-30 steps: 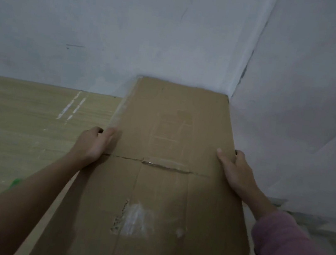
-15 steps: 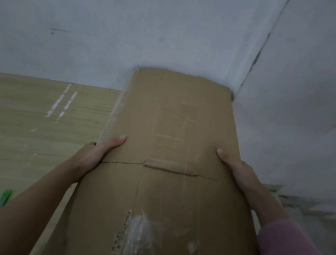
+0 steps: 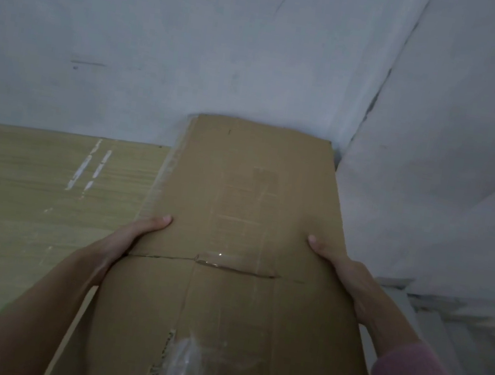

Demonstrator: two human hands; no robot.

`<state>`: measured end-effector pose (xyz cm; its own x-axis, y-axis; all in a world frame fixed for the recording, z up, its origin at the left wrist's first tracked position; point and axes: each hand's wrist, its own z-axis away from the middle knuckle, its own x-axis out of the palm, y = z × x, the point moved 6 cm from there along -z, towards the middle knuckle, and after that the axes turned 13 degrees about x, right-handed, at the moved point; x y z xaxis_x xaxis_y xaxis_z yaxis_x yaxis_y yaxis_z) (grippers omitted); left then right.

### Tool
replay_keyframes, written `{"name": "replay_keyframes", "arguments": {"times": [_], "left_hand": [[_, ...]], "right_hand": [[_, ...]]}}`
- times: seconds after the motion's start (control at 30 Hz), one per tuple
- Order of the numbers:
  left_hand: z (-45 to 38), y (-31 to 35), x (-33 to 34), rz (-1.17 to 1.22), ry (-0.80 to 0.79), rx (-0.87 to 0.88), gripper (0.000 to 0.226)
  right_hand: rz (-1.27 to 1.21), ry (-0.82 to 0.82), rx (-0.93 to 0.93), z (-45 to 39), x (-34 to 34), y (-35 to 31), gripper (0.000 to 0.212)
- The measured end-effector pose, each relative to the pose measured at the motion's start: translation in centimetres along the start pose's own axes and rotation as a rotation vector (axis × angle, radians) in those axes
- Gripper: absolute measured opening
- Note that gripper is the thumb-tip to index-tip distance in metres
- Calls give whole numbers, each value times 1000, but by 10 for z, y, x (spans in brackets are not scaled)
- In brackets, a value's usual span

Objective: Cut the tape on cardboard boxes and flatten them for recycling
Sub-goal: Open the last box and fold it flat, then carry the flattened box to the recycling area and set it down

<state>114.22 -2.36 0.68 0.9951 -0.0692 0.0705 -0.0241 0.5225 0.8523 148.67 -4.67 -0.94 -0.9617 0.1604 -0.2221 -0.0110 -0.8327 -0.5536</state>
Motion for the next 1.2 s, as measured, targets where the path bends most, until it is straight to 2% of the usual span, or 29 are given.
{"name": "replay_keyframes", "arguments": {"times": [0.17,0.27,0.37,0.53,0.63,0.73,0.8,0.9,0.93,1.07,1.2], "left_hand": [[0,5,-13,173,100,107,25],[4,9,-12,233,75,118,25],[11,9,-7,202,17,61,28],[18,11,-13,51,-45,-27,47],[17,9,-12,13,-28,-50,42],[17,3,-3,73,40,-10,37],[17,-2,0,95,57,33,46],[22,-7,-8,62,112,56,88],[24,-8,-11,43,131,66,94],[44,-8,-21,-32,209,114,94],[66,-2,-35,-55,220,126,102]], "right_hand": [[35,-124,-3,-3,2,0,112],[-15,-215,-3,-3,5,1,100],[-1,-202,1,-3,4,3,98],[88,-197,-1,1,-1,4,95],[76,-209,4,2,0,4,87],[-7,-228,8,-1,4,8,86],[-41,-215,14,-2,6,12,90],[-56,-190,11,0,5,14,95],[-59,-196,7,3,5,15,96],[-16,-235,-8,24,5,17,92],[13,-208,-68,49,10,11,88]]}}
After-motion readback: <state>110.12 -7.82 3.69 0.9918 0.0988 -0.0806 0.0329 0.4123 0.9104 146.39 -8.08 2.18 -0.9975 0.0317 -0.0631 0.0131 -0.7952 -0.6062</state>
